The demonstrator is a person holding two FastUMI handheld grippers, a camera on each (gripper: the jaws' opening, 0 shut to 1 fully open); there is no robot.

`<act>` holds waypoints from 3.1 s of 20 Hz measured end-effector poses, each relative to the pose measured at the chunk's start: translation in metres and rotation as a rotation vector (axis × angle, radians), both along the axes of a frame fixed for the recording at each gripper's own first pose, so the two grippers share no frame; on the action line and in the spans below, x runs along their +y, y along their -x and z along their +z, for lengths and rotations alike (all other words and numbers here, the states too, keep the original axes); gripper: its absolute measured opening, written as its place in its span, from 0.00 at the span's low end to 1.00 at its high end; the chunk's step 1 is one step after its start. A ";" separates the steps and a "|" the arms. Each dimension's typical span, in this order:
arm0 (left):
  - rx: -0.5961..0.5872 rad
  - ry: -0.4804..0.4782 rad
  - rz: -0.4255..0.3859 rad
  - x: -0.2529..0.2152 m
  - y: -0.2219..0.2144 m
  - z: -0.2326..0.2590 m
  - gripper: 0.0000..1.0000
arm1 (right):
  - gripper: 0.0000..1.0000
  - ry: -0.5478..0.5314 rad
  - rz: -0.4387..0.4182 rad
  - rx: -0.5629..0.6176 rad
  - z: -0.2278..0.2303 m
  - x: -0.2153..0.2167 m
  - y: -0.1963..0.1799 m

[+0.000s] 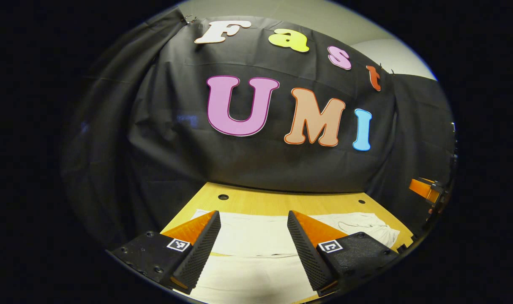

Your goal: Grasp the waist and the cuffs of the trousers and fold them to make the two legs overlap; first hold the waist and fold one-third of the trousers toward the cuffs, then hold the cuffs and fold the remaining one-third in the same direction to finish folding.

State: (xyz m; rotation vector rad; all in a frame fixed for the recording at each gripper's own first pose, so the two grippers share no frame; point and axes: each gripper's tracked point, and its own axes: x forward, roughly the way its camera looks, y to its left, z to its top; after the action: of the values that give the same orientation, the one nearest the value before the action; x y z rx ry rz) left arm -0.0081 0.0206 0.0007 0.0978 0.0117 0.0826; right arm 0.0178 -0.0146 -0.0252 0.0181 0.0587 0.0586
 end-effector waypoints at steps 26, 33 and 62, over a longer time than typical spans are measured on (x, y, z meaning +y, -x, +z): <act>0.811 -0.176 -0.283 0.068 0.109 -0.217 0.93 | 0.92 0.008 -0.148 0.160 -0.062 -0.073 0.024; 1.013 -0.314 -0.332 0.091 0.146 -0.271 0.92 | 0.96 0.039 -0.147 0.157 -0.062 -0.062 0.024; 1.119 -0.655 -0.378 0.132 0.138 -0.282 0.36 | 0.97 0.084 -0.157 0.176 -0.067 -0.059 0.030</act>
State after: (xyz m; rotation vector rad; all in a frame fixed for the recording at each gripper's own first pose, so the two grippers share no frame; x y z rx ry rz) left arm -0.1463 0.1526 -0.2815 0.7876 1.0864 -0.3603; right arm -0.0127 -0.0736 -0.0918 -0.0567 0.2352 -0.1024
